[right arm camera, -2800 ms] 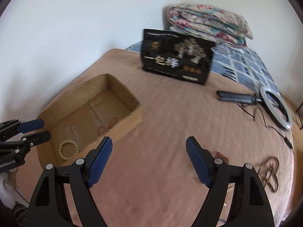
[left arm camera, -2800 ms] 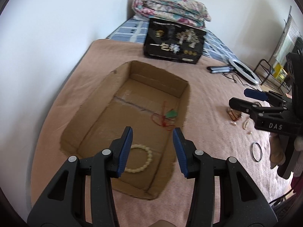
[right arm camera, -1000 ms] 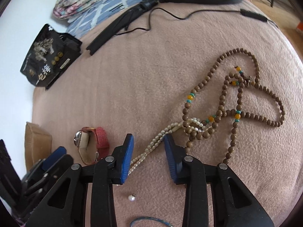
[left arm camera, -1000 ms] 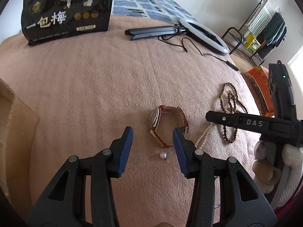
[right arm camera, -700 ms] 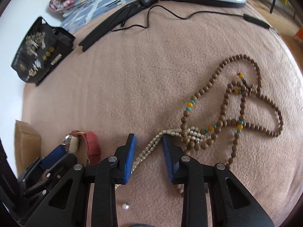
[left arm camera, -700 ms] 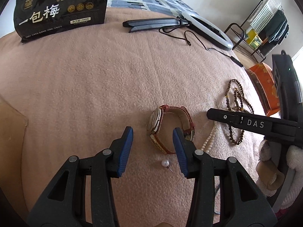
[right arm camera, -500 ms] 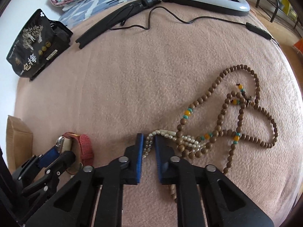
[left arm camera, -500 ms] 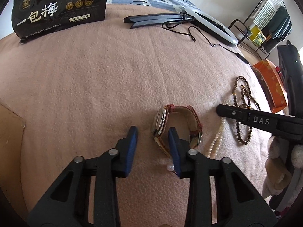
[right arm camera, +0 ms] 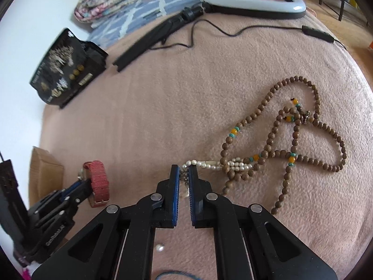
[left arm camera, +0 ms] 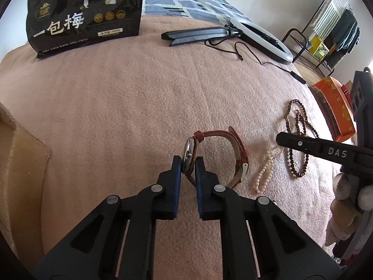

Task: Organize jewelry
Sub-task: 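Carry the watch in the left tool and pearl necklace in the right tool into the box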

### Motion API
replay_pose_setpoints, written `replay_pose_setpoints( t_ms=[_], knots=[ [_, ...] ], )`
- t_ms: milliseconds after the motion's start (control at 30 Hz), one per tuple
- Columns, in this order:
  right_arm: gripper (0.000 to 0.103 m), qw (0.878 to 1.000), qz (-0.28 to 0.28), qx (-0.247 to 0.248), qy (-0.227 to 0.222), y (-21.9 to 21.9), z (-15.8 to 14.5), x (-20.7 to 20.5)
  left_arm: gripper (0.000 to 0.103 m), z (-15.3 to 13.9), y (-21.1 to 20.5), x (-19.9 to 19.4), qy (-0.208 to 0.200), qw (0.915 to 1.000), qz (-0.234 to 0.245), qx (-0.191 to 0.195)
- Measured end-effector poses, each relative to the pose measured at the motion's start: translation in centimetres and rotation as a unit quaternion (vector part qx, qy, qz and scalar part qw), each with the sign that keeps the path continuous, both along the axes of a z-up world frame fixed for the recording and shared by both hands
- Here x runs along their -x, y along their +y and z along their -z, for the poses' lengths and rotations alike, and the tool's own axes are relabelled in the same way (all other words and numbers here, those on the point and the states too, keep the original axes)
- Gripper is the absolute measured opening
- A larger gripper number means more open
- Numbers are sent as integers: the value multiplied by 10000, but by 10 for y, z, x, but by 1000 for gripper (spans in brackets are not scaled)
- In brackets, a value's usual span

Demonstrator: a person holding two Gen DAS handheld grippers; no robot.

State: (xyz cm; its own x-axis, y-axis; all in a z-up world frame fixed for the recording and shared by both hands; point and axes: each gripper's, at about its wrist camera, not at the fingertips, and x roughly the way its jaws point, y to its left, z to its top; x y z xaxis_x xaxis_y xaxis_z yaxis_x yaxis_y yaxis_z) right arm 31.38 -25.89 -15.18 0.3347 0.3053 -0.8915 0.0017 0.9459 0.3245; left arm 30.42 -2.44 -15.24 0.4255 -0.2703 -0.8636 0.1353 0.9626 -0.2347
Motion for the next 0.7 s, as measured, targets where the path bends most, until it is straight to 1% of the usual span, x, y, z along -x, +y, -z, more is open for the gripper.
replay_pose_setpoints(
  t_ms=[200,433,700],
  knots=[
    [6,9989,-206,-267,-314,4,-31,12,10,-16,8,11,-129,9999,-7,21],
    [6,9964,-306,-513,-596,9,-64,27,10,-36,17,25,-258,9996,-10,64],
    [6,9943,-435,-524,-820,18,-90,41,10,-65,30,44,-456,9989,-39,144]
  ],
)
